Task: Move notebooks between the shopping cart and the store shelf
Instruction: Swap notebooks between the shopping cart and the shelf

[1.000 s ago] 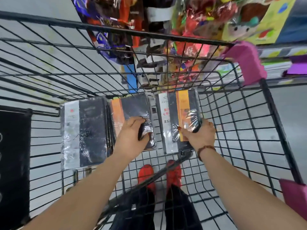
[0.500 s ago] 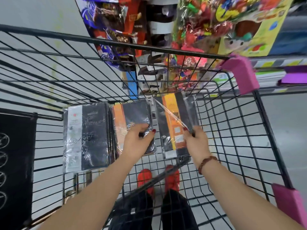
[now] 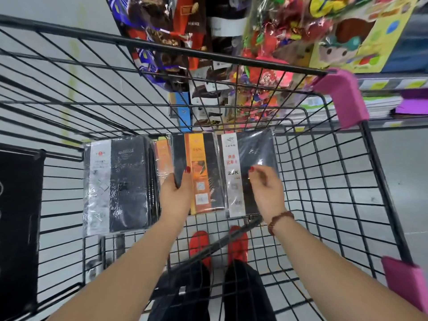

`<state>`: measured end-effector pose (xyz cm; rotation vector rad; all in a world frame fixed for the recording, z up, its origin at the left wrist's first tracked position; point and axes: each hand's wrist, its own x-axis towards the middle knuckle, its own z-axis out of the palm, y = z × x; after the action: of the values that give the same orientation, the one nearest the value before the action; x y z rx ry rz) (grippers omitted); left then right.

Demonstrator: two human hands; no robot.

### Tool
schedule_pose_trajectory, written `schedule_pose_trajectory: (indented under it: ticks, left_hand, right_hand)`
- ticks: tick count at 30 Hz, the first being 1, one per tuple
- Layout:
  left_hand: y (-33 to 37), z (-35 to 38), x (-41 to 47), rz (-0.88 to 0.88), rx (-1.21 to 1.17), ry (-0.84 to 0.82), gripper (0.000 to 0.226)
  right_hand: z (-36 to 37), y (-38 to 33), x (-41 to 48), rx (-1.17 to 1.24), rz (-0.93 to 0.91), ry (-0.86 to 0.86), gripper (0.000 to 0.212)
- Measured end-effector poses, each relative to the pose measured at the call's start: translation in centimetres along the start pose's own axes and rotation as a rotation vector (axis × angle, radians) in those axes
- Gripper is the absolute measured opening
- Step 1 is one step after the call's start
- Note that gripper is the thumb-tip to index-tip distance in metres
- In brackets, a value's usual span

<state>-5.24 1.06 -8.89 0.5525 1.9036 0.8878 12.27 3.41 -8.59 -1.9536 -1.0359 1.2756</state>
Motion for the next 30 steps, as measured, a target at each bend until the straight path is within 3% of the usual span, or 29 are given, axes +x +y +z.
schedule_pose_trajectory:
  ticks: [2, 4, 8, 12, 20, 26, 28, 30]
  left_hand:
    - [-0.8, -1.1, 0.6, 0.001, 0.028, -0.014, 0.025]
    - [-1.6, -1.8, 0.9, -0.007, 0.052, -0.022, 0.026]
    - [-2.4, -2.6, 1.1, -0.023, 0.086, -0.017, 0.028]
    - [-2.7, -2.7, 1.2, -0.031, 0.116, -0.018, 0.030]
    - [-2.5, -2.8, 1.1, -0.034, 0.148, -0.062, 0.034]
    - [-1.6, -2.7, 0.8, -0.081, 0.172, -0.042, 0.041]
    - [-0.8, -2.9, -0.1, -0.084, 0.149, -0.024, 0.036]
    - [0.2, -3.4, -1.3, -0.082, 0.109, 0.005, 0.030]
  right_hand:
    - [-1.1, 1.1, 1.5, -0.196, -0.047, 0.172, 0.016]
    - [-1.8, 2.6, 2.7, -0.422, -0.051, 0.247, 0.042]
    - [-1.5, 3.6, 3.0, -0.607, 0.033, 0.221, 0.085]
    - [-0.9, 4.3, 2.7, -0.632, 0.070, 0.185, 0.099]
    - [-0.1, 3.9, 1.7, -0.643, 0.073, 0.281, 0.082]
    - [-0.8, 3.4, 0.6, -0.419, 0.066, 0.224, 0.061]
    - [-1.2, 2.8, 0.1, -0.293, 0.109, 0.148, 0.047]
    - [-1.4, 2.0, -0.6, -0.318, 0.083, 0.082, 0.022]
